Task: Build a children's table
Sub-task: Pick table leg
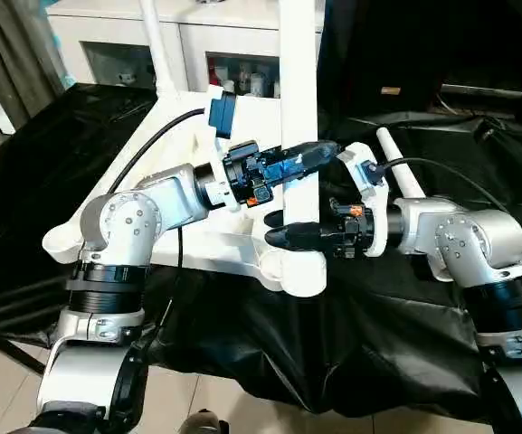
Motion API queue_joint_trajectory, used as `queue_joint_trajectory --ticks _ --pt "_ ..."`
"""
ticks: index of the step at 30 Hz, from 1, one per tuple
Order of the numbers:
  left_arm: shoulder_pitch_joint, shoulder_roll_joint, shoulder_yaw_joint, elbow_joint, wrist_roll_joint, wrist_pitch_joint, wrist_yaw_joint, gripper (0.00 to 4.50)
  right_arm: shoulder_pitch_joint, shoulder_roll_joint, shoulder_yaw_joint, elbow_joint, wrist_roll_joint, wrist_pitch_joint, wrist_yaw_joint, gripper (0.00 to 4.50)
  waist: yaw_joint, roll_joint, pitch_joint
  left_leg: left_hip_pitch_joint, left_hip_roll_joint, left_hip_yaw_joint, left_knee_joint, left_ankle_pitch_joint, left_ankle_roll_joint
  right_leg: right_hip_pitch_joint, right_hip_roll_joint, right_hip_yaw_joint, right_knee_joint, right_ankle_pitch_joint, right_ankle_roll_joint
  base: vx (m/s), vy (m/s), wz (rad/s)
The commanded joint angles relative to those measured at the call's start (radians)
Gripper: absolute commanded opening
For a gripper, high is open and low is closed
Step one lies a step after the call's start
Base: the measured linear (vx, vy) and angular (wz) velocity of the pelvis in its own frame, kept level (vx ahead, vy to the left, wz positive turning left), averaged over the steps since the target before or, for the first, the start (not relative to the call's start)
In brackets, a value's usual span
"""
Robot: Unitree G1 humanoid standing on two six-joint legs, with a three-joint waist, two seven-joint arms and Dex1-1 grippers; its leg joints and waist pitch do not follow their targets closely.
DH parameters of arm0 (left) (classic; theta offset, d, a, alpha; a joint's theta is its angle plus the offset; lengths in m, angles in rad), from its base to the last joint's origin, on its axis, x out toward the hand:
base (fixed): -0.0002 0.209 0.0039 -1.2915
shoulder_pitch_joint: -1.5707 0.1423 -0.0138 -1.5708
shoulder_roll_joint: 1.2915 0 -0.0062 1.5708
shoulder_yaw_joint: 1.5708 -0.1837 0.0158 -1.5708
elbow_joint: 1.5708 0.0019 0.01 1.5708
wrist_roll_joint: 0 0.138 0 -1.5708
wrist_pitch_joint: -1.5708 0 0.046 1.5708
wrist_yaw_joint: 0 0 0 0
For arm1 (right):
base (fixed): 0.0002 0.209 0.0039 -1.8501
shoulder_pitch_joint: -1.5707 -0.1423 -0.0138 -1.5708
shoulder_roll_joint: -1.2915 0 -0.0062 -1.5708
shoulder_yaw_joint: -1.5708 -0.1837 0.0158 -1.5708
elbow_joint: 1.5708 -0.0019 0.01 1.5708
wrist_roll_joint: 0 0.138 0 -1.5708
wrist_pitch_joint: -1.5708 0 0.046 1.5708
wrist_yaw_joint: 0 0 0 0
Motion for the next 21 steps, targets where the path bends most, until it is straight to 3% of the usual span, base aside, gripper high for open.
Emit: queue_joint_trajectory --ticks 1,4,12,21 --pt "-0.01 0.003 -0.01 -0.043 -0.032 0.015 -0.036 1.88 -0.013 -0.02 0.009 0.002 -0.012 -0.002 -0.009 2.25 0.001 -0.017 -0.085 0.014 0.038 -0.011 -0.057 -0.106 0.03 0.062 -0.084 0.048 -0.07 -0.247 -0.129 0.0 0.0 0.0" --pt "-0.005 0.013 -0.029 -0.052 -0.023 0.016 -0.055 1.88 -0.01 -0.025 0.02 0.0 -0.017 -0.004 0.001 1.98 0.002 -0.017 -0.085 0.014 0.039 -0.012 -0.057 -0.098 0.032 0.062 -0.084 0.048 -0.068 -0.243 -0.13 0.0 0.0 0.0" --pt "-0.005 0.014 -0.055 -0.058 0.016 -0.028 -0.057 1.88 -0.008 -0.021 0.028 0.002 -0.031 -0.018 0.001 1.91 0.001 -0.018 -0.085 0.015 0.04 -0.013 -0.057 -0.107 0.027 0.062 -0.085 0.049 -0.068 -0.249 -0.13 0.0 0.0 0.0" --pt "0.011 -0.023 -0.003 -0.055 0.021 -0.075 0.041 1.88 0.0 0.008 0.01 0.013 -0.051 -0.082 -0.042 1.91 0.001 -0.021 -0.085 0.012 0.039 -0.012 -0.056 -0.105 0.027 0.064 -0.088 0.048 -0.068 -0.249 -0.137 0.0 0.0 0.0"
